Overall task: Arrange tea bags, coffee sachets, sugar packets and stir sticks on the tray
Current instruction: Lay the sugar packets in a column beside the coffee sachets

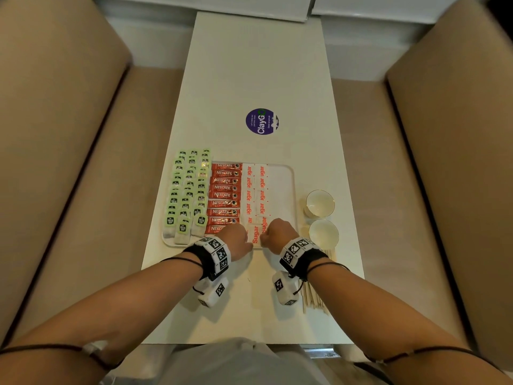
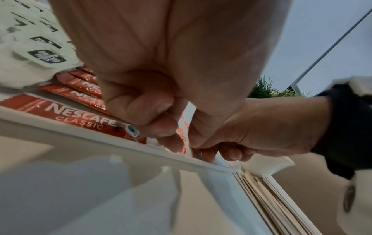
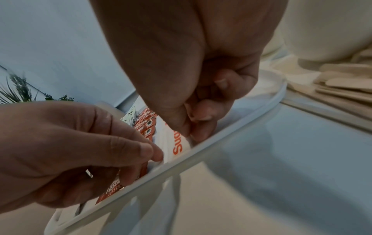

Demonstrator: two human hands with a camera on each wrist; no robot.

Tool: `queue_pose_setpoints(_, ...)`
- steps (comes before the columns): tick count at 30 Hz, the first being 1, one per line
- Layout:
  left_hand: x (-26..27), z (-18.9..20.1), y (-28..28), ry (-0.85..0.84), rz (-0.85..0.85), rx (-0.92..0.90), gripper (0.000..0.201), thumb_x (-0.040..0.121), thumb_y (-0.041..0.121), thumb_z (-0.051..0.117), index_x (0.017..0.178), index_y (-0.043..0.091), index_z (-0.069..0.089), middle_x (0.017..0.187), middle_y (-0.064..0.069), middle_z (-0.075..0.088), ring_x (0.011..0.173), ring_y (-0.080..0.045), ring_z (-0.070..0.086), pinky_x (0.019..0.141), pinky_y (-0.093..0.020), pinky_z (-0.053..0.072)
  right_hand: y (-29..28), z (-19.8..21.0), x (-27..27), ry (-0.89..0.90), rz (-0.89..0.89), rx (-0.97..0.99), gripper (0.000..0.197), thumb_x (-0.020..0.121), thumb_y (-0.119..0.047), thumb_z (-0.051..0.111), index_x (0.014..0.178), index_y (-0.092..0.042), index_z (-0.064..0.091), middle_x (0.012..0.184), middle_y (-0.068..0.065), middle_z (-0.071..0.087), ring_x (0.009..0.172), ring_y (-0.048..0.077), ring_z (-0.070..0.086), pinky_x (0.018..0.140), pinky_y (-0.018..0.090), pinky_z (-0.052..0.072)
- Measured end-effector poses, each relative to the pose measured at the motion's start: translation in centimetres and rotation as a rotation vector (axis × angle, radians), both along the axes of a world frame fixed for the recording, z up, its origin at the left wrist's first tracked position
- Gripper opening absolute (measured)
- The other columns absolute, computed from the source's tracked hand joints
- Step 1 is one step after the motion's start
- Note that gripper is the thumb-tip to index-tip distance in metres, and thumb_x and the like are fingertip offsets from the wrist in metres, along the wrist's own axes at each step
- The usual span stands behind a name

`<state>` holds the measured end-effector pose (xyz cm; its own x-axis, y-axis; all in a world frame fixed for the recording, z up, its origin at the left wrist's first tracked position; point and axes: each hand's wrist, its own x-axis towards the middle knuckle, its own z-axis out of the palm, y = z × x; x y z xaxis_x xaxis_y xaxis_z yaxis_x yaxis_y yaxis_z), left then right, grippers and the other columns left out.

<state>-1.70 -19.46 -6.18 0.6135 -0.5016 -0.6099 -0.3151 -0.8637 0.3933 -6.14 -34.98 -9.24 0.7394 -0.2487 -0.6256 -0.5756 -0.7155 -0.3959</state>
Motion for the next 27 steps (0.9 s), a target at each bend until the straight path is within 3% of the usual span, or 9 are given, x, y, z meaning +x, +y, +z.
queue_pose_setpoints(5,0.06,0.46,-0.03,0.003,-0.015,0.001,0.033,0.098,0.031,0.058,0.086,0.003,0.069,0.09,-0.013,0.071,0.086,-0.027,0.067,0.076,-0.032,0.053,-0.06,0.14,-0.02,-0.009,-0.005,0.007,0.013,0.094,-0.02,0.062,0.101,-0.015,0.072,0.102,-0.001,0.076,0.067,0.01,0.069,0.06,0.025,0.059)
queue_pose_setpoints(8,-0.01,0.37,-0.08,0.004,-0.023,0.011,0.034,0.097,0.031,0.059,0.072,0.008,0.062,0.076,-0.011,0.065,0.079,-0.027,0.064,0.074,-0.032,0.052,-0.09,0.22,-0.02,-0.015,0.02,0.004,0.01,0.095,-0.019,0.061,0.096,-0.016,0.07,0.103,0.002,0.076,0.065,0.01,0.067,0.055,0.022,0.054)
queue_pose_setpoints(11,-0.14,0.28,-0.04,-0.006,-0.021,0.023,0.037,0.096,0.031,0.058,0.066,0.01,0.057,0.06,-0.001,0.049,0.069,-0.024,0.056,0.069,-0.03,0.047,-0.09,-0.01,0.05,-0.01,0.025,-0.01,0.009,0.094,-0.02,0.062,0.087,-0.017,0.067,0.102,0.003,0.076,0.067,0.013,0.07,0.063,0.028,0.062)
queue_pose_setpoints(17,-0.26,0.18,0.14,-0.008,0.001,0.011,0.04,0.097,0.031,0.058,0.072,0.001,0.064,0.072,-0.014,0.062,0.07,-0.025,0.057,0.067,-0.029,0.045,-0.06,-0.31,0.12,0.002,0.033,-0.024,0.011,0.092,-0.021,0.063,0.093,-0.013,0.071,0.103,0.003,0.076,0.071,0.015,0.072,0.067,0.032,0.064)
queue_pose_setpoints(21,-0.31,0.13,0.11,-0.005,-0.004,0.003,0.036,0.096,0.031,0.058,0.069,0.008,0.062,0.085,-0.013,0.069,0.082,-0.03,0.067,0.064,-0.027,0.042,0.04,-0.23,0.1,0.011,0.025,-0.027,0.01,0.091,-0.022,0.065,0.09,-0.013,0.07,0.102,0.003,0.076,0.071,0.016,0.072,0.067,0.035,0.064)
queue_pose_setpoints(25,-0.34,-0.11,0.06,-0.001,0.014,0.006,0.037,0.096,0.032,0.058,0.068,0.007,0.062,0.074,-0.015,0.064,0.077,-0.03,0.066,0.062,-0.027,0.042,0.03,0.08,0.0,0.014,0.023,-0.028,0.011,0.091,-0.021,0.063,0.089,-0.013,0.07,0.101,0.003,0.077,0.071,0.015,0.072,0.066,0.032,0.064)
queue_pose_setpoints(27,-0.41,-0.23,0.08,-0.009,0.024,0.003,0.037,0.096,0.032,0.058,0.072,0.005,0.066,0.068,-0.007,0.059,0.073,-0.027,0.064,0.063,-0.027,0.045,0.02,0.31,-0.05,0.015,0.031,-0.032,0.013,0.093,-0.021,0.062,0.089,-0.012,0.07,0.102,0.003,0.077,0.07,0.015,0.072,0.062,0.028,0.062)
